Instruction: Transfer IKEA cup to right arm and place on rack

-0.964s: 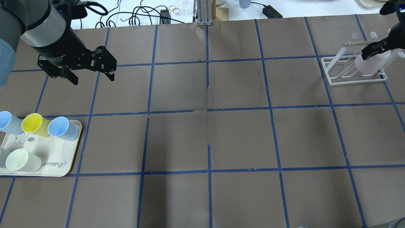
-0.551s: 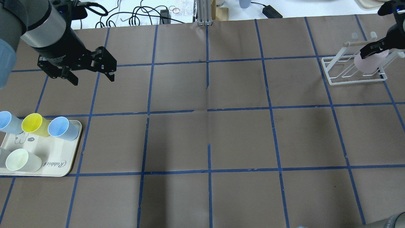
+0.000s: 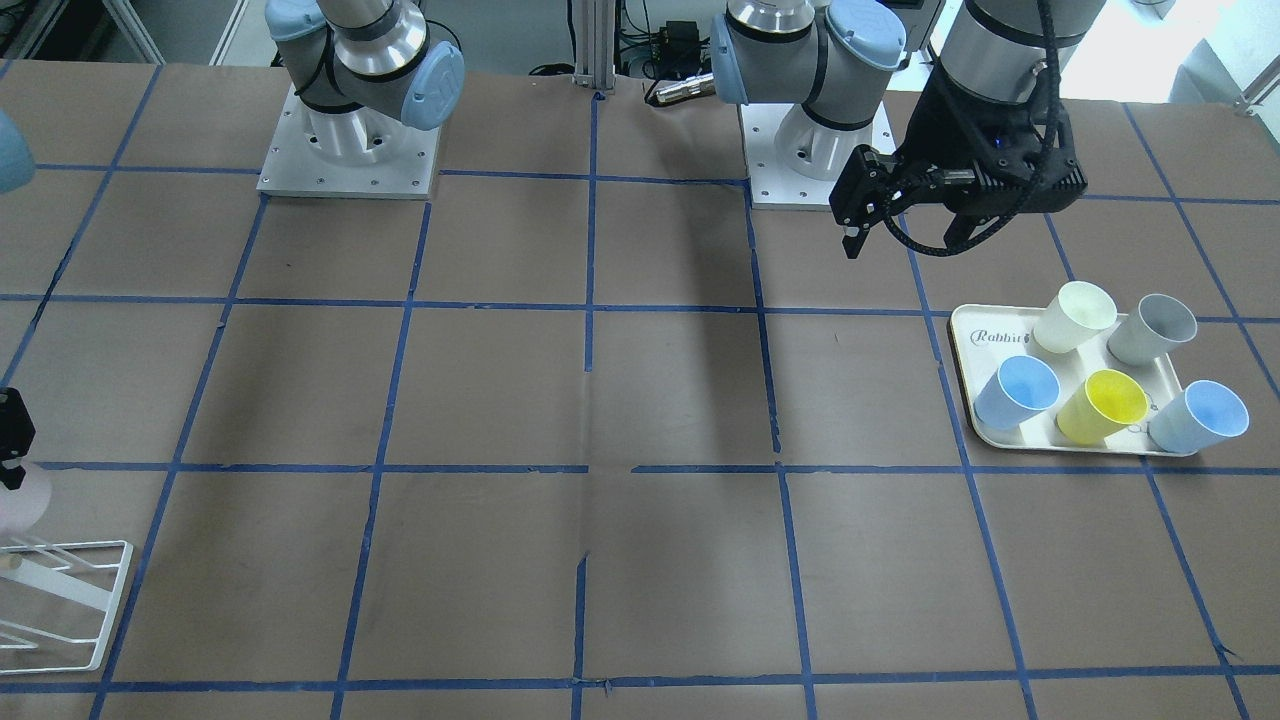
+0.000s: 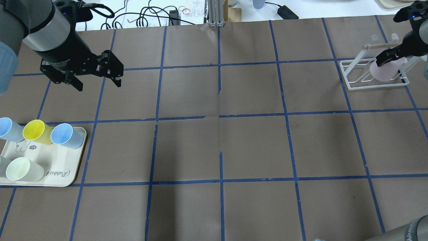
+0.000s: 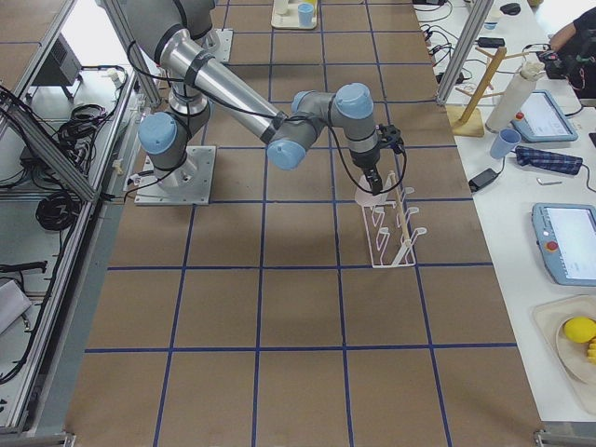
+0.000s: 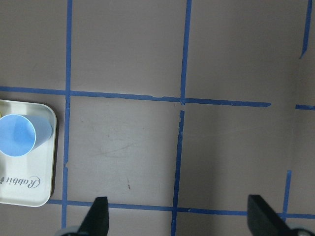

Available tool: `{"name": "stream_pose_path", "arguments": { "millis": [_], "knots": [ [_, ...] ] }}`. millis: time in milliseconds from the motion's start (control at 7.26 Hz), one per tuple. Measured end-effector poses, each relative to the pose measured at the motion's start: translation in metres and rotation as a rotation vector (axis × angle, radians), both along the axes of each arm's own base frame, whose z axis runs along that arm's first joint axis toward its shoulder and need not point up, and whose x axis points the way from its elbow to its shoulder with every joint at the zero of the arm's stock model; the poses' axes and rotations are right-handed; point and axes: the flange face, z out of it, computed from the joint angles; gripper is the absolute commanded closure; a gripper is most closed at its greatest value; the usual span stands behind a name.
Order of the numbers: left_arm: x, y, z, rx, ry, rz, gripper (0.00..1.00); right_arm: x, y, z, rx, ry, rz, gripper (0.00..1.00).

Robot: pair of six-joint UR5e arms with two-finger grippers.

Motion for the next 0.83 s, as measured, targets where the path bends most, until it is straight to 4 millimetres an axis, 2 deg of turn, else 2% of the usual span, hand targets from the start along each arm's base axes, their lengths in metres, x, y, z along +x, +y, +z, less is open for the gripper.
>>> {"name": "stream_pose_path", "arguments": {
  "millis": [688, 826],
  "knots": [
    [0.000, 0.000, 0.000, 0.001, -0.001, -0.002, 0.00, -0.006, -0.012, -0.027, 0.023, -0.014, 0.001, 0.78],
    [0.000, 0.000, 0.000, -0.001, -0.001, -0.003, 0.00, -0.008, -0.015, -0.031, 0.025, -0.015, 0.000, 0.51]
  ]
}}
